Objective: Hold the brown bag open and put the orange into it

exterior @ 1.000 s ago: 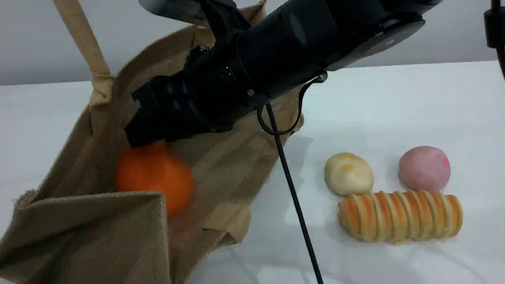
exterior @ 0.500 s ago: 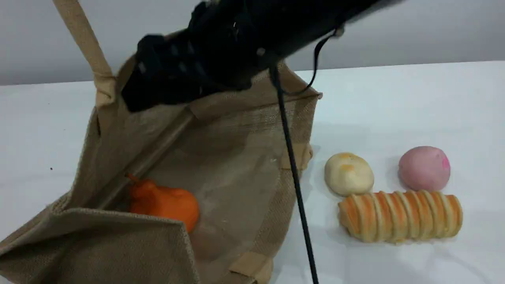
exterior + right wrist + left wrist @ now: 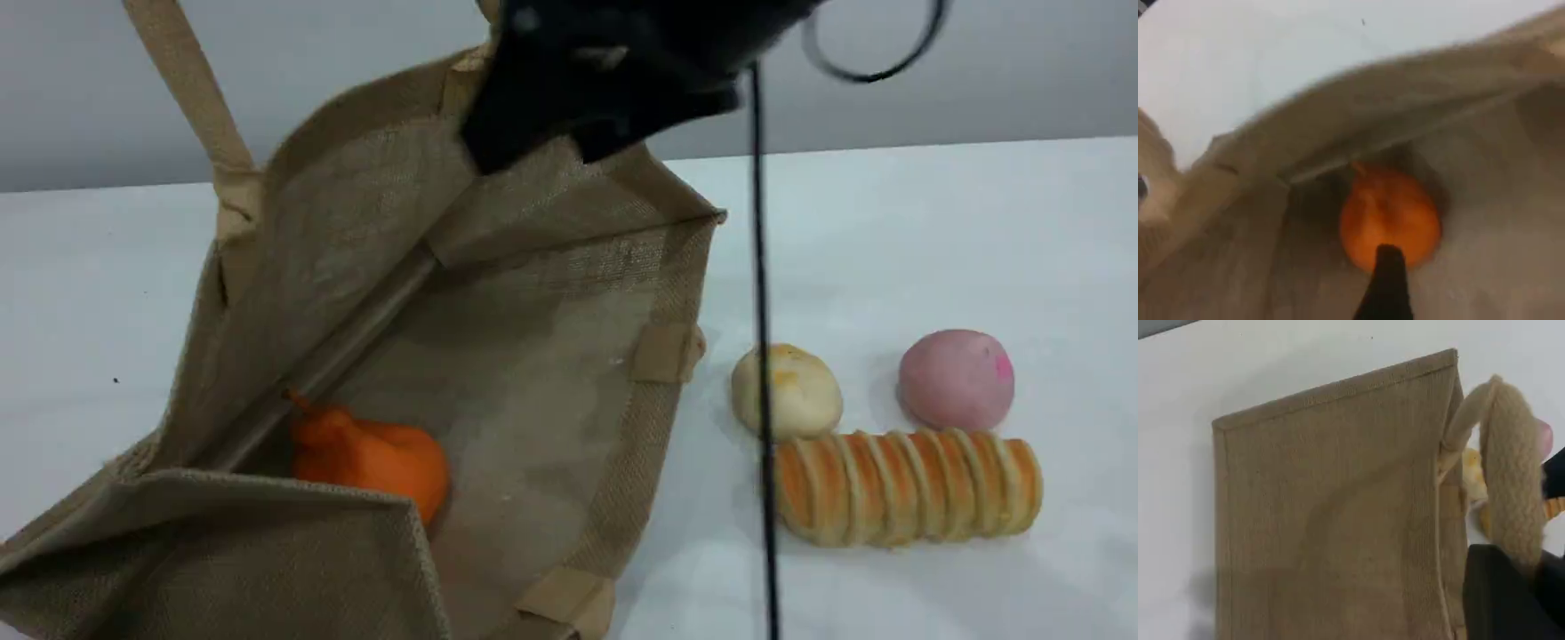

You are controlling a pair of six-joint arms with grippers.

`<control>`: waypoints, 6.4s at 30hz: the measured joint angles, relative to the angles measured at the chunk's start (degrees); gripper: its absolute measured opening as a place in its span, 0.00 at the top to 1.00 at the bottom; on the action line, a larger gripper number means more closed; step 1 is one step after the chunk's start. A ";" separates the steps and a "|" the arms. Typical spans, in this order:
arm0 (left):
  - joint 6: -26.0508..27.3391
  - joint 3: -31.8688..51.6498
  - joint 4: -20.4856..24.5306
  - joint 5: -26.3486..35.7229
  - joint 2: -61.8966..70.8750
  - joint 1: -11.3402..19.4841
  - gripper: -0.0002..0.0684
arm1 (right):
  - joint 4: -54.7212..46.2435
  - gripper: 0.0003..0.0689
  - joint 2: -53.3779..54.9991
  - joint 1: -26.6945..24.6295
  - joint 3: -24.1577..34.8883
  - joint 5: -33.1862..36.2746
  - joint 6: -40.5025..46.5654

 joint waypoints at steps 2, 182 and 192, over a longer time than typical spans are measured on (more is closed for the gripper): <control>0.00 0.00 0.00 0.00 0.27 0.00 0.87 | -2.41 0.21 -0.64 -2.63 0.00 4.28 2.10; -16.70 53.64 22.17 2.34 -76.16 14.46 0.23 | -47.60 0.29 -100.67 -31.92 35.97 26.09 49.15; -16.70 53.64 22.17 2.44 -81.66 14.46 0.23 | -47.60 0.29 -100.67 -31.92 35.97 26.09 49.15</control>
